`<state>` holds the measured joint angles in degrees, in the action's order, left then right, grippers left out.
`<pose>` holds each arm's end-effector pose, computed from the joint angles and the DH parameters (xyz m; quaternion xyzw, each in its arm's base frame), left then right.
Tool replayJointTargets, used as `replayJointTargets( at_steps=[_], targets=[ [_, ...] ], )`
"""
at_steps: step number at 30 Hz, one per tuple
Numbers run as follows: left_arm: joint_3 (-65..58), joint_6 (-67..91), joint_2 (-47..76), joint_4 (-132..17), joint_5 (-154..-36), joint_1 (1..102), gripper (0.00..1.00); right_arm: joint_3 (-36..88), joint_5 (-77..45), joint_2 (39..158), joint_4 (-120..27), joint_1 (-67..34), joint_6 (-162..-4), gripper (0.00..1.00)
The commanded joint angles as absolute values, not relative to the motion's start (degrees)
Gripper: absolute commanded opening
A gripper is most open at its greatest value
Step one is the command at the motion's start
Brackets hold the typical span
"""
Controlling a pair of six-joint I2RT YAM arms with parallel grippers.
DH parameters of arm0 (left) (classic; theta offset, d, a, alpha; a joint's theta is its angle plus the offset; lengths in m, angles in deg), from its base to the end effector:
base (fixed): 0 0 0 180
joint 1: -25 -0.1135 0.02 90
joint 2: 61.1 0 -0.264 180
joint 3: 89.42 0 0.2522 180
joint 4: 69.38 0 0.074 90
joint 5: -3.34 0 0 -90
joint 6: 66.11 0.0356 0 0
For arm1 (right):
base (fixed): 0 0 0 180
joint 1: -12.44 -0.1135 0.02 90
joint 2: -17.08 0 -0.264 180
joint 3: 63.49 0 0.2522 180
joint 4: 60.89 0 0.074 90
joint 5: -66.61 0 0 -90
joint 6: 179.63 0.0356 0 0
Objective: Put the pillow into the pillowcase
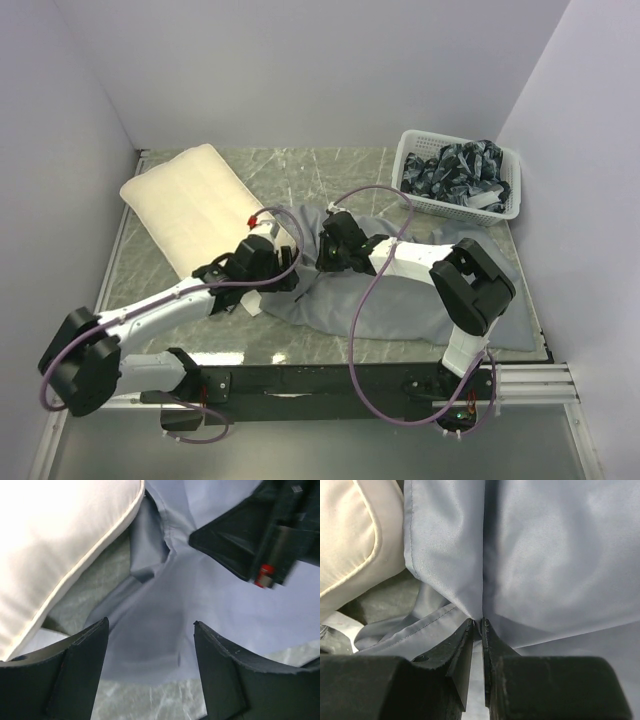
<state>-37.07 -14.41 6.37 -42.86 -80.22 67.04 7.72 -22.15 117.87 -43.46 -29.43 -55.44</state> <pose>0.1839 -0.1605 0.2189 0.0067 0.9111 -0.2246 0.3456 0.2702 0.2432 0.1682 -0.0663 0.9280 0.2337 0.2824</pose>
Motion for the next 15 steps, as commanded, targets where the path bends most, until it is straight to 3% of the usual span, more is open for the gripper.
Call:
replayJointTargets(
  at_steps=[1, 8, 15],
  targets=[
    [-34.70, -10.83, 12.62, -49.54, -80.76, 67.19, 0.72, 10.39, -21.19, 118.94, -44.31, -29.75, -55.71, 0.20],
    [-35.14, -10.13, 15.37, -57.63, -85.86, 67.19, 0.63, 10.39, -21.01, 119.47, -44.22, -29.66, -55.70, 0.20],
    [-38.30, -10.04, 13.52, -61.76, -92.01, 67.19, 0.31, 10.13, -20.84, 119.03, -44.84, -29.57, -55.44, 0.21]
  ],
)
